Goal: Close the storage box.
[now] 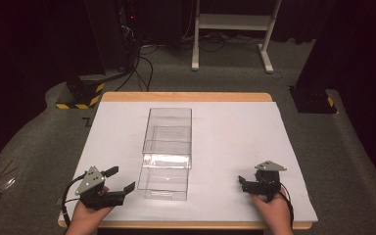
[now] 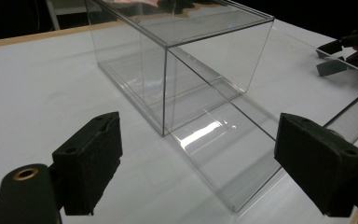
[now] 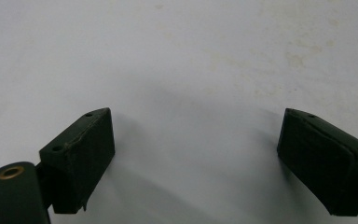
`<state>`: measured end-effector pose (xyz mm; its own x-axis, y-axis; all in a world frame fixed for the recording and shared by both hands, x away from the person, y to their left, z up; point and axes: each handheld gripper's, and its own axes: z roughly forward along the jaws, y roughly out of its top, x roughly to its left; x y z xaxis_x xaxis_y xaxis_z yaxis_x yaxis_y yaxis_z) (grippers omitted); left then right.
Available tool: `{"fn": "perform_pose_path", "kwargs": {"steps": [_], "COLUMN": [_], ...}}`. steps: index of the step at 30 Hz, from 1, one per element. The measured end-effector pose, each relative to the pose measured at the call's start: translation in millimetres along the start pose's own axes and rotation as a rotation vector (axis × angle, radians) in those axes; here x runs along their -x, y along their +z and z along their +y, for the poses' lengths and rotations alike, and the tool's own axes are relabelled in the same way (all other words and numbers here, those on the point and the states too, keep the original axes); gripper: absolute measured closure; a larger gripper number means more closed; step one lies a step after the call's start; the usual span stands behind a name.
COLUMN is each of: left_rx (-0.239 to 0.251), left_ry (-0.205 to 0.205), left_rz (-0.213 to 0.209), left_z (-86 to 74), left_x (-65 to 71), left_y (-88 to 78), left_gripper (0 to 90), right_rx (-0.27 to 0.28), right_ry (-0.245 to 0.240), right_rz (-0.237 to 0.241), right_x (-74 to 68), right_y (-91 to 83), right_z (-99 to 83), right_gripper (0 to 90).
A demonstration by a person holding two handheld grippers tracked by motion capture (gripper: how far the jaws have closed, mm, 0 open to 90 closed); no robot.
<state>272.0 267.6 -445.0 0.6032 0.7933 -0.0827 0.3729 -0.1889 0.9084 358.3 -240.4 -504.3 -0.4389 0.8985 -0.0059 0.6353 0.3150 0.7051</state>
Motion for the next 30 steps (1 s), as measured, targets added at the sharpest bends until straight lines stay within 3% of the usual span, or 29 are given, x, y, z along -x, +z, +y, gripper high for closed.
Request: {"fn": "perform_pose_path", "kwargs": {"steps": [11, 23, 30], "left_rx": [0.013, -0.030, -0.065], "left_ry": [-0.005, 0.023, 0.008], "left_rz": [-0.030, -0.063, -0.087], "left_z": [1.8, -6.0, -11.6], "left_x": [6.7, 24.3, 25.7], "left_y": [0.9, 6.2, 12.6], "left_gripper": [15.6, 15.5, 14.8], "right_rx": [0.000, 0.001, 0.001], "right_ry": [0.001, 0.001, 0.002], "right_rz": [0.001, 0.001, 0.004], "right_x": [0.1, 0.2, 0.6], "right_y": [0.0, 0.0, -0.2], "right_z": [0.0, 0.0, 0.0], "right_gripper": [10.9, 10.9, 10.9]}}
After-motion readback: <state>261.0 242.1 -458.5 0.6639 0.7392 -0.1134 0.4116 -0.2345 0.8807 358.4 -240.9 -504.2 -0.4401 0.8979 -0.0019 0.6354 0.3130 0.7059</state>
